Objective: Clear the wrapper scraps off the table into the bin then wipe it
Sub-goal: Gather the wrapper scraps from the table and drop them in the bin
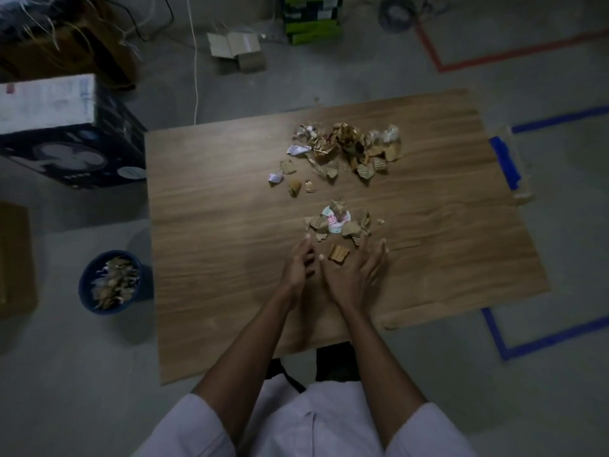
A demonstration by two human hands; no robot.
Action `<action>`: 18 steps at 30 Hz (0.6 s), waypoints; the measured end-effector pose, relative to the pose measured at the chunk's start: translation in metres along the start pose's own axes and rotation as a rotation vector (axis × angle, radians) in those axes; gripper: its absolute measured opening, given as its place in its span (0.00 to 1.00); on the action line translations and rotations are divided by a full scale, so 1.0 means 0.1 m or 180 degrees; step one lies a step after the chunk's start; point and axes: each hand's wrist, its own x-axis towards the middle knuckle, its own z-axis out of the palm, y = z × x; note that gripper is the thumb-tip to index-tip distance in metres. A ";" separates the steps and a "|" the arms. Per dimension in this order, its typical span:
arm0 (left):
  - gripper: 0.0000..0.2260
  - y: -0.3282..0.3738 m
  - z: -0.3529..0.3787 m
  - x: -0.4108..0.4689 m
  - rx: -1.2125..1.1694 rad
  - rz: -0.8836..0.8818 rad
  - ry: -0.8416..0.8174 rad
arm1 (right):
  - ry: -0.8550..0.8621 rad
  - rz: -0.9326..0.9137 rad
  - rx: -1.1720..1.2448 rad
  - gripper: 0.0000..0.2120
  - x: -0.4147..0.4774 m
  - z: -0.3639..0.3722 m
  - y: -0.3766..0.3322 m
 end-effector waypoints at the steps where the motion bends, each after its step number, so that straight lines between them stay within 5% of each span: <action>1: 0.16 0.02 0.08 0.11 -0.0092 0.0012 0.0081 | -0.0045 -0.0052 -0.0194 0.52 0.09 0.08 0.01; 6: 0.20 0.18 0.39 0.69 0.0115 0.0385 0.0545 | 0.0062 -0.0228 -0.0843 0.48 0.63 0.34 -0.20; 11: 0.22 0.59 0.65 0.91 0.0986 0.1397 0.0525 | -0.0095 -0.0530 -0.0921 0.33 1.15 0.47 -0.51; 14: 0.22 0.68 0.65 0.94 0.1859 0.2080 0.1446 | -0.0043 -0.0713 -0.0429 0.31 1.39 0.42 -0.59; 18: 0.29 0.72 0.34 1.18 0.1692 0.2044 0.2386 | 0.0063 -0.0570 0.0448 0.33 1.80 0.20 -0.31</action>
